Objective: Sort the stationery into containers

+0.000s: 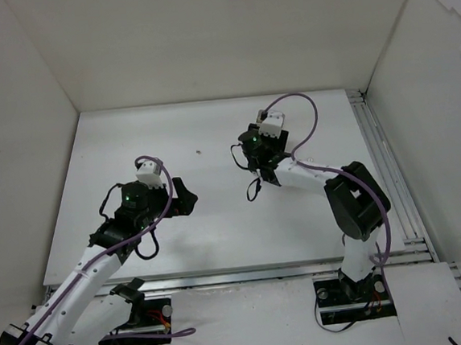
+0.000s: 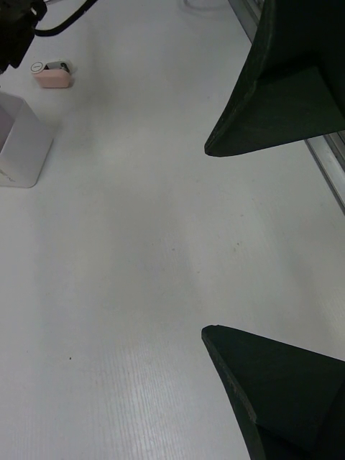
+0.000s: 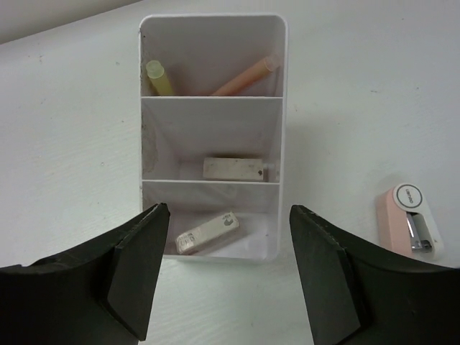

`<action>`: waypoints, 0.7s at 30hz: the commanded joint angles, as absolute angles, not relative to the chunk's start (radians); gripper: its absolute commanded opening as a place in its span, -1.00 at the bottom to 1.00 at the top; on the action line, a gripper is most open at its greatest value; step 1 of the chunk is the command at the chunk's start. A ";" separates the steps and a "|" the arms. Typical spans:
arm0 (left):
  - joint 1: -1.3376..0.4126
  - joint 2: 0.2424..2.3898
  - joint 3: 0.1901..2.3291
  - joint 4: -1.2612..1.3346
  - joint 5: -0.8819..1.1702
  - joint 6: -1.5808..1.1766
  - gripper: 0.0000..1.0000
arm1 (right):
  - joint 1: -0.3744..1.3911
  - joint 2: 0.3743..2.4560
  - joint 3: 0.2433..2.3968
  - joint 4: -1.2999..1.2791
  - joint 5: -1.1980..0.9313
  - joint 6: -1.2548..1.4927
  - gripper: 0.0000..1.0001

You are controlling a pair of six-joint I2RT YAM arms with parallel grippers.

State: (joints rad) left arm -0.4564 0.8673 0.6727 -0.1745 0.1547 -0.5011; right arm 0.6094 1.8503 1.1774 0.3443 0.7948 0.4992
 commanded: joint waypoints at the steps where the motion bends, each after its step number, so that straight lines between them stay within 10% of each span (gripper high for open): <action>1: -0.459 0.857 0.684 -0.147 0.146 -0.502 1.00 | 0.576 1.680 1.166 0.324 0.754 0.486 0.31; 11: -0.459 0.888 0.681 -0.094 0.186 -0.463 1.00 | 0.215 1.378 0.868 0.063 0.321 0.575 0.81; 21: -0.459 0.953 0.709 -0.055 0.204 -0.454 0.99 | 0.112 1.710 1.092 -0.075 0.069 0.508 0.76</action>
